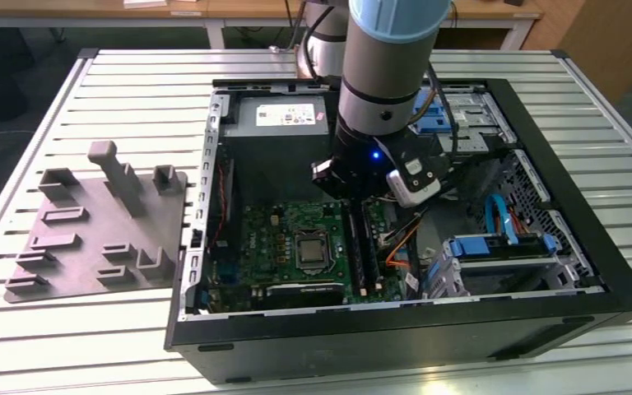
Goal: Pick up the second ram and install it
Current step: 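Press down the second ram until it locks into place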
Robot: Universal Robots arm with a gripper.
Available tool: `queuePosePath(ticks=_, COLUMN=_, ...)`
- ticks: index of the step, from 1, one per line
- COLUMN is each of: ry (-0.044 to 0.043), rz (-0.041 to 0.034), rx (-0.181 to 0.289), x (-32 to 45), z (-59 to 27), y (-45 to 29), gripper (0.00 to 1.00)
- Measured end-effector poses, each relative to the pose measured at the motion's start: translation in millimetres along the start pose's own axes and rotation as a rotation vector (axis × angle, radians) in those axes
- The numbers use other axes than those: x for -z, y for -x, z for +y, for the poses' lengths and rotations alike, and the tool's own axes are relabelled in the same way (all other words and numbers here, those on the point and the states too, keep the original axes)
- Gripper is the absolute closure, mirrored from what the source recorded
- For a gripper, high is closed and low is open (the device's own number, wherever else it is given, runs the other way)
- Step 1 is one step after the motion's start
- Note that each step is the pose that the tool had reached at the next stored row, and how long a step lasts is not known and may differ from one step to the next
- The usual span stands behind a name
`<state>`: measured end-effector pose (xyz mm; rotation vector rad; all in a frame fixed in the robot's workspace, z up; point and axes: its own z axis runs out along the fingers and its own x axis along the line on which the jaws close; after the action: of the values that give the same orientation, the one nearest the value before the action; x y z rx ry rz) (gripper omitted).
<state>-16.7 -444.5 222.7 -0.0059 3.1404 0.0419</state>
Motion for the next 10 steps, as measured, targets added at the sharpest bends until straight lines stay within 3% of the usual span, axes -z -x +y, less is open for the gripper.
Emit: queuePosePath(ticks=10, ry=-0.0003, rz=0.0000, rx=0.000, x=-4.7, z=0.1, y=-0.1, gripper=0.89)
